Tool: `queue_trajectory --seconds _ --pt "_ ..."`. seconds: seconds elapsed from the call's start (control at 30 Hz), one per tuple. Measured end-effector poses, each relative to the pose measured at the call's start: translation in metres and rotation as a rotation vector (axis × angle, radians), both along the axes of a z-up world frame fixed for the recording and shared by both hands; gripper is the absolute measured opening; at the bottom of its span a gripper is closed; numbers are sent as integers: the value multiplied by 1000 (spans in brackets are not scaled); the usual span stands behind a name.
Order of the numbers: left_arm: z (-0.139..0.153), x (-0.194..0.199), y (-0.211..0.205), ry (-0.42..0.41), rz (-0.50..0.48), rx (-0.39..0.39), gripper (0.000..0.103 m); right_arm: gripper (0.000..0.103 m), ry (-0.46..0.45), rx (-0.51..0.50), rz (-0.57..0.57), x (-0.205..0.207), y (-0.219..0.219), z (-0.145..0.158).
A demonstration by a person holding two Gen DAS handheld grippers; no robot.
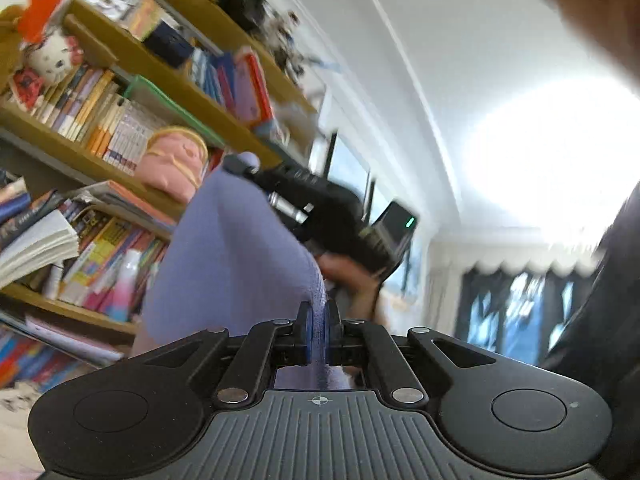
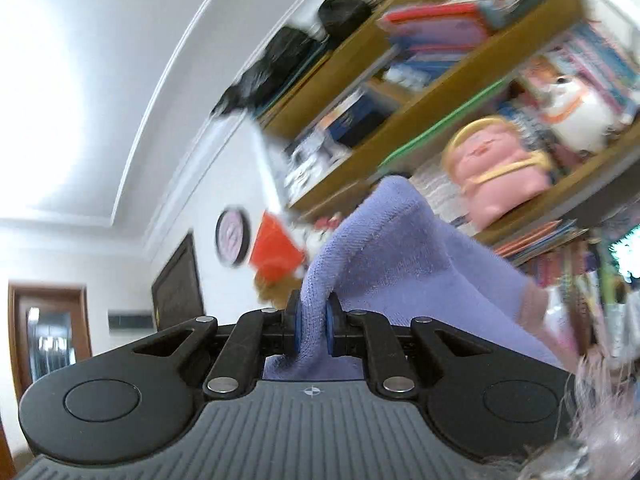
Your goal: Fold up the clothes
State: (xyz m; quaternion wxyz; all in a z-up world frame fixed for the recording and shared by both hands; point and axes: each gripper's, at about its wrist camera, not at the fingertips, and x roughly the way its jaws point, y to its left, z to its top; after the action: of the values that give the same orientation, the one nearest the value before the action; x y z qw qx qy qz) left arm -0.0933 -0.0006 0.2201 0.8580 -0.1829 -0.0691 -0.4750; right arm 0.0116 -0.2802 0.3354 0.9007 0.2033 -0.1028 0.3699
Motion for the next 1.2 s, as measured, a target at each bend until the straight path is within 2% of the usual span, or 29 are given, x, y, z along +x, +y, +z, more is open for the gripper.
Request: queue_trajectory --seconds 0.03,0.1,0.17,0.27,0.33,0.37,0.47,0.63,0.67,0.7,0.77,0.83,0.93,1.0,1.1,1.2 --pt "-8 5 9 44 7 -19 5 11 42 -39 3 9 12 -1" --pt "-30 17 23 166 43 -18 5 11 200 -137 -2 41 38 -32" --pt "-72 31 37 359 127 34 5 11 384 -242 -15 77 64 -75" --pt "-146 49 62 685 286 135 4 11 684 -416 -57 125 102 -176" --pt "-189 56 80 867 393 196 4 11 816 -485 -47 139 121 -234" --pt "-203 56 89 929 446 229 4 11 849 -508 -36 141 131 -252" --pt "-215 56 107 982 522 276 4 11 849 -578 2 139 167 -283" --pt "-217 56 112 980 614 373 5 11 720 -713 54 138 240 -285" --pt "-219 56 112 991 635 395 5 14 690 -740 71 136 251 -286" --pt "-221 56 113 1002 657 417 5 28 662 -773 81 135 262 -287" --pt "-228 60 117 1024 705 456 7 50 616 -810 64 125 270 -291" --pt "-235 49 126 1029 735 475 13 50 580 -834 46 114 272 -293" --pt "-242 51 139 1072 734 456 23 51 619 -828 13 92 245 -300" --pt "-248 53 145 1100 724 438 23 53 654 -822 -37 75 215 -304" --pt "-250 54 147 1100 703 426 28 54 726 -830 -180 49 159 -314" --pt "-250 60 144 1098 668 423 28 54 860 -827 -340 31 105 -331"
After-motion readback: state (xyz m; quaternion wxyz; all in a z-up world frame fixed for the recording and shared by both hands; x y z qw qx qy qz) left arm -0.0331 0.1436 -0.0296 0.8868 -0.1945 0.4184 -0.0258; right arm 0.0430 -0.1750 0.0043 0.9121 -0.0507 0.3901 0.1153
